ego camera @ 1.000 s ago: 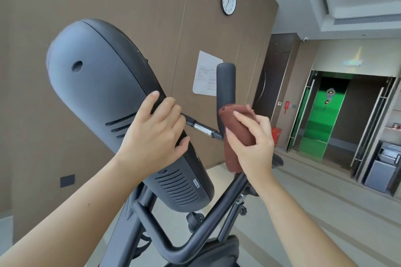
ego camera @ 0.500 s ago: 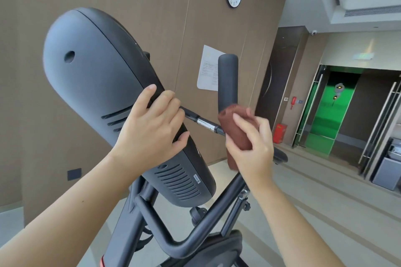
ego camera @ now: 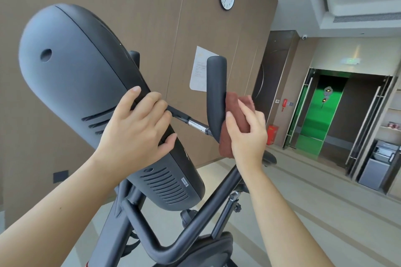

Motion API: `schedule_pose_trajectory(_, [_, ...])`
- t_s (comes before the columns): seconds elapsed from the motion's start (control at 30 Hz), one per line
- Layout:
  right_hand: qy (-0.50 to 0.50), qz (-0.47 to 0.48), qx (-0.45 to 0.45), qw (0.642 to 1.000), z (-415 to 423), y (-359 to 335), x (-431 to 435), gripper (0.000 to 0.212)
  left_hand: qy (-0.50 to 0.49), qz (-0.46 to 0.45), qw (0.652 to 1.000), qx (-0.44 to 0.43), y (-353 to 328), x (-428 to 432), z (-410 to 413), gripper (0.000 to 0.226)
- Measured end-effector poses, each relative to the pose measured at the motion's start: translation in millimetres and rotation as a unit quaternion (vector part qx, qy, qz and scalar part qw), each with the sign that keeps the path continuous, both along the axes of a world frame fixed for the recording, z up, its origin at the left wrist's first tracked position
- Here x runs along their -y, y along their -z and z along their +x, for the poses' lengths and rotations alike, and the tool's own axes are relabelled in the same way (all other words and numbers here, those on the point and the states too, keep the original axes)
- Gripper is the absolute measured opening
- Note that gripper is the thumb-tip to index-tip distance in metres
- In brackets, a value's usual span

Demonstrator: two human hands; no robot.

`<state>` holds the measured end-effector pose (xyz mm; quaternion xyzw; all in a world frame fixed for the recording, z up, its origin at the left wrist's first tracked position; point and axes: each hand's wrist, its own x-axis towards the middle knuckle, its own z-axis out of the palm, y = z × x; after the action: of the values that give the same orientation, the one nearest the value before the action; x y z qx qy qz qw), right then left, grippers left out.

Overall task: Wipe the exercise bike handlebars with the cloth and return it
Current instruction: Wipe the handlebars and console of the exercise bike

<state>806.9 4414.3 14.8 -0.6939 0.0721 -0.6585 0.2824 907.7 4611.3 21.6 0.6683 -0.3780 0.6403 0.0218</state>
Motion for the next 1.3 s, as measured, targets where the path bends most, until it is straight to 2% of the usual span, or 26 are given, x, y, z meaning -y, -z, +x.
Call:
schedule_pose_trajectory(0.1, [0.024,-0.008,-0.015,1.000,-9,18,15,0.033,0.000,0.007,1.000,0.003,0,0,1,0.039])
schedule_pose_trajectory(0.23, [0.031,0.002,-0.080,0.996,-22,16,25,0.035,-0.014,0.017,1.000,-0.001,-1,-1,0,0.041])
schedule_pose_trajectory(0.3, [0.014,-0.012,-0.092,0.996,-25,-2,19,0.035,-0.013,0.023,1.000,-0.005,0,-1,0,0.041])
schedule_pose_trajectory(0.4, [-0.018,-0.068,-0.060,0.996,-16,-49,-2,0.035,-0.018,0.025,1.000,-0.002,-1,-2,1,0.040])
schedule_pose_trajectory(0.5, [-0.007,-0.136,-0.065,0.989,2,-97,-24,0.032,-0.018,0.029,0.999,-0.004,-1,-2,0,0.040])
schedule_pose_trajectory(0.67, [0.099,-0.248,-0.160,0.950,7,-112,-27,0.033,-0.024,0.039,0.999,-0.003,0,-1,2,0.041])
schedule_pose_trajectory(0.83, [0.162,-0.309,-0.207,0.914,-4,-71,-33,0.031,-0.026,0.045,0.999,-0.004,-1,0,4,0.041])
schedule_pose_trajectory(0.9, [0.174,-0.309,-0.238,0.904,-10,-49,-37,0.031,-0.026,0.046,0.999,0.000,-1,-2,3,0.040])
schedule_pose_trajectory(0.97, [0.164,-0.280,-0.246,0.913,-14,-39,-41,0.031,-0.026,0.054,0.998,0.003,-1,-4,2,0.041])
schedule_pose_trajectory(1.07, [0.136,-0.259,-0.190,0.937,-12,-48,-50,0.030,-0.020,0.066,0.998,0.006,-1,-6,0,0.042])
schedule_pose_trajectory(1.17, [0.149,-0.240,-0.130,0.950,1,-62,-59,0.031,-0.012,0.060,0.998,0.008,0,-3,1,0.043])
schedule_pose_trajectory(1.3, [0.220,-0.237,-0.141,0.936,11,-52,-61,0.031,-0.004,0.044,0.999,0.020,0,-2,4,0.042])
